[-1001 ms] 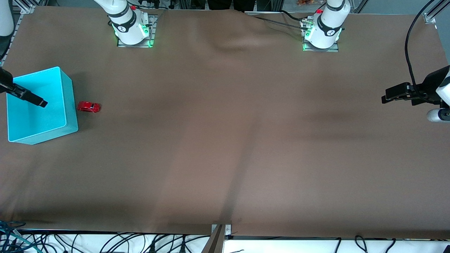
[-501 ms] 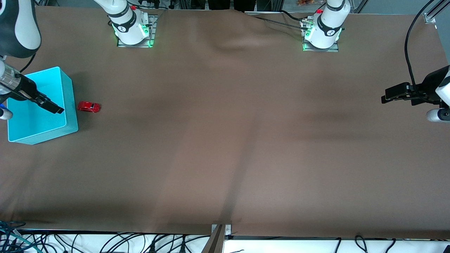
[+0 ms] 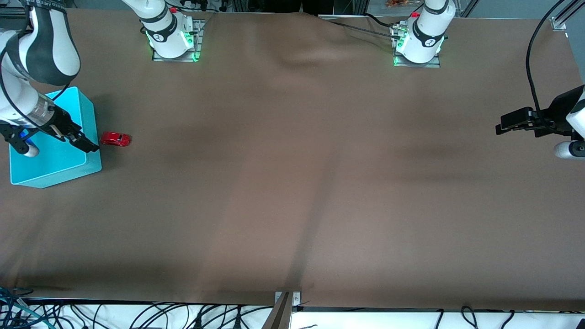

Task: Wind red beetle toy and store in blue box

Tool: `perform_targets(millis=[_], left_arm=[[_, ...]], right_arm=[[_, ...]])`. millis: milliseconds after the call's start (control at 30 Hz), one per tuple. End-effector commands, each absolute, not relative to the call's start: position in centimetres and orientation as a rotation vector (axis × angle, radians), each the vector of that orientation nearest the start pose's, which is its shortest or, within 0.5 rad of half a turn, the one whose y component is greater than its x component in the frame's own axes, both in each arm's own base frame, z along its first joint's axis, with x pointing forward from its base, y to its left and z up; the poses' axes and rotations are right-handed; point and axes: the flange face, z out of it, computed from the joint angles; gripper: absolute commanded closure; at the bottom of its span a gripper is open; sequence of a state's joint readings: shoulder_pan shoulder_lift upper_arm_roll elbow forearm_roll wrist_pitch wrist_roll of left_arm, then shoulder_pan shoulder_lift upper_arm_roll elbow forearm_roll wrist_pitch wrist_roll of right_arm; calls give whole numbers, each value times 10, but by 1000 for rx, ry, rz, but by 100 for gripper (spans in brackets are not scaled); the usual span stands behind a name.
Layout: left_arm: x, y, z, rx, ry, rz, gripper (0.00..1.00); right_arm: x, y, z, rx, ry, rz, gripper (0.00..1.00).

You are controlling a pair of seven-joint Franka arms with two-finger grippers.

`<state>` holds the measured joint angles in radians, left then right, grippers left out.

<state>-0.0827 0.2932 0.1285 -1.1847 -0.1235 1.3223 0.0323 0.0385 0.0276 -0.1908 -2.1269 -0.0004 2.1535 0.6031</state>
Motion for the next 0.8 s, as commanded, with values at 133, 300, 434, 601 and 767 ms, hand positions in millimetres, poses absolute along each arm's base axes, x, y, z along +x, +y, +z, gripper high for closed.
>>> perform_targets(millis=[133, 300, 434, 601, 767], left_arm=[[611, -1, 620, -3218, 61, 240, 0], [611, -1, 620, -3218, 64, 240, 0], [611, 0, 619, -3218, 61, 242, 0], [611, 0, 619, -3218, 59, 242, 0], [611, 0, 619, -3218, 59, 242, 0]], right_arm=[[521, -81, 381, -2865, 1258, -52, 0], [518, -90, 371, -2840, 1312, -59, 0], [520, -90, 358, -2821, 1356, -71, 0], [521, -90, 343, -2796, 1413, -81, 0], [517, -89, 331, -2773, 1466, -73, 0]])
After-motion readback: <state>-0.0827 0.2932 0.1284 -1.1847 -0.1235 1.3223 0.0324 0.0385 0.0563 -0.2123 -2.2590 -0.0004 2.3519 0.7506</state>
